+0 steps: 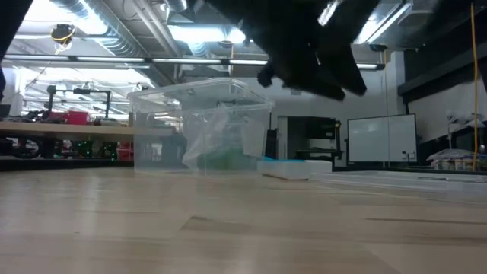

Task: Roll bandage
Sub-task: Close the transparent bin

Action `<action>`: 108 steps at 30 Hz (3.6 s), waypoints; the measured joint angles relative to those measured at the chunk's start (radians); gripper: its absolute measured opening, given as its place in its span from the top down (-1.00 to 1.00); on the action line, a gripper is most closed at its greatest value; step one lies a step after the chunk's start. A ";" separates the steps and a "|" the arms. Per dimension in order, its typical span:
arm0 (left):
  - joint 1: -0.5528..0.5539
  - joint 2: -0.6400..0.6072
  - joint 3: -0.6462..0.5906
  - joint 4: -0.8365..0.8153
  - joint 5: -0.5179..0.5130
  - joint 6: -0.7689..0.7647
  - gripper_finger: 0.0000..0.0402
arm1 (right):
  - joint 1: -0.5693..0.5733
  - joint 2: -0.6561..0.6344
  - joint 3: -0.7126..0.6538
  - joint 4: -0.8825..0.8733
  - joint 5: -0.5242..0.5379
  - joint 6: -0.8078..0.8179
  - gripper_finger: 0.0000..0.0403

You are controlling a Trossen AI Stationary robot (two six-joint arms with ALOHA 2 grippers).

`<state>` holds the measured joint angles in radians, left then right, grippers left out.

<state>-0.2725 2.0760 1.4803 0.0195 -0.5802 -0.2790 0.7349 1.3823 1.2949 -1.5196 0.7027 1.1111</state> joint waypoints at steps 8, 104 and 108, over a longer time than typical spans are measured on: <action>0.029 0.081 0.000 0.048 0.055 -0.001 0.23 | -0.002 0.001 -0.358 0.354 -0.067 0.066 0.29; -0.020 0.060 -0.002 -0.254 -0.052 -0.254 0.23 | 0.137 0.001 -0.546 0.785 -0.533 0.312 0.29; 0.018 0.060 -0.001 -0.289 -0.053 -0.284 0.23 | 0.145 0.029 -0.546 0.723 -0.521 0.382 0.29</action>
<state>-0.2545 2.1357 1.4792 -0.2695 -0.6331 -0.5634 0.8799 1.4117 0.7490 -0.7970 0.1813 1.4932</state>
